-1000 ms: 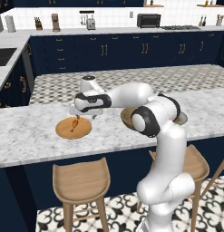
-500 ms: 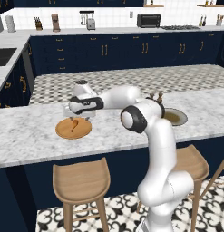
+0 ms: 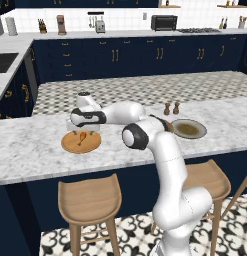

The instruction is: Pick the chicken drumstick and mushroom from their plates and place them in the bowl. Then put the bowl in the fridge.

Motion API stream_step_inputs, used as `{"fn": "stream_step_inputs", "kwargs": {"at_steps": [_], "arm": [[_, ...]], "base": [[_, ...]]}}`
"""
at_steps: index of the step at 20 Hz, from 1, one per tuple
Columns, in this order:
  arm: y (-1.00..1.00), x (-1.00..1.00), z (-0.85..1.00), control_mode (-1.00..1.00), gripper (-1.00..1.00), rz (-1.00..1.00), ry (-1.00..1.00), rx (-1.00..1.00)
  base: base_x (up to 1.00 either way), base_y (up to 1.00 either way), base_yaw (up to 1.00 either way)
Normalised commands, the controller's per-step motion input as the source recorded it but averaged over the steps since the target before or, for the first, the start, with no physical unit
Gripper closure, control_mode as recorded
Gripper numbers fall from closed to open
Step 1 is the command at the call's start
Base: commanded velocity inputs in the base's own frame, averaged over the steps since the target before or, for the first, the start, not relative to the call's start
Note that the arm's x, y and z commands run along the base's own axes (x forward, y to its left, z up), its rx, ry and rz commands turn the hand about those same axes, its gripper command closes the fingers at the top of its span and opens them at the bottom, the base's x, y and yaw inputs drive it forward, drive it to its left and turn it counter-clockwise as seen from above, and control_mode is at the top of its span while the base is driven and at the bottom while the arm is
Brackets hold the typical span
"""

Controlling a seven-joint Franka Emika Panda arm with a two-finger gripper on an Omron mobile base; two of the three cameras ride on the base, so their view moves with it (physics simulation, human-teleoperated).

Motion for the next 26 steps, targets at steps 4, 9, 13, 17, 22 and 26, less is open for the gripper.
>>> {"fn": "stream_step_inputs", "kwargs": {"at_steps": [4,9,13,17,22,26], "arm": [[0.00,0.00,-0.29,-1.00,-1.00,0.00,0.04,0.00],[0.00,0.00,-0.33,-1.00,-1.00,0.00,0.02,0.00],[0.00,0.00,-0.32,-1.00,1.00,0.00,0.00,0.00],[0.00,0.02,0.00,-1.00,1.00,0.00,0.00,0.00],[-0.17,-0.11,0.29,-1.00,1.00,0.00,0.00,0.00],[-0.51,-0.16,0.91,-1.00,1.00,0.00,0.01,0.00]], "base": [[0.00,0.00,0.00],[0.00,0.00,0.00],[0.00,0.00,0.00],[0.00,0.00,0.00],[0.00,0.00,0.00],[0.00,0.00,0.00]]}}
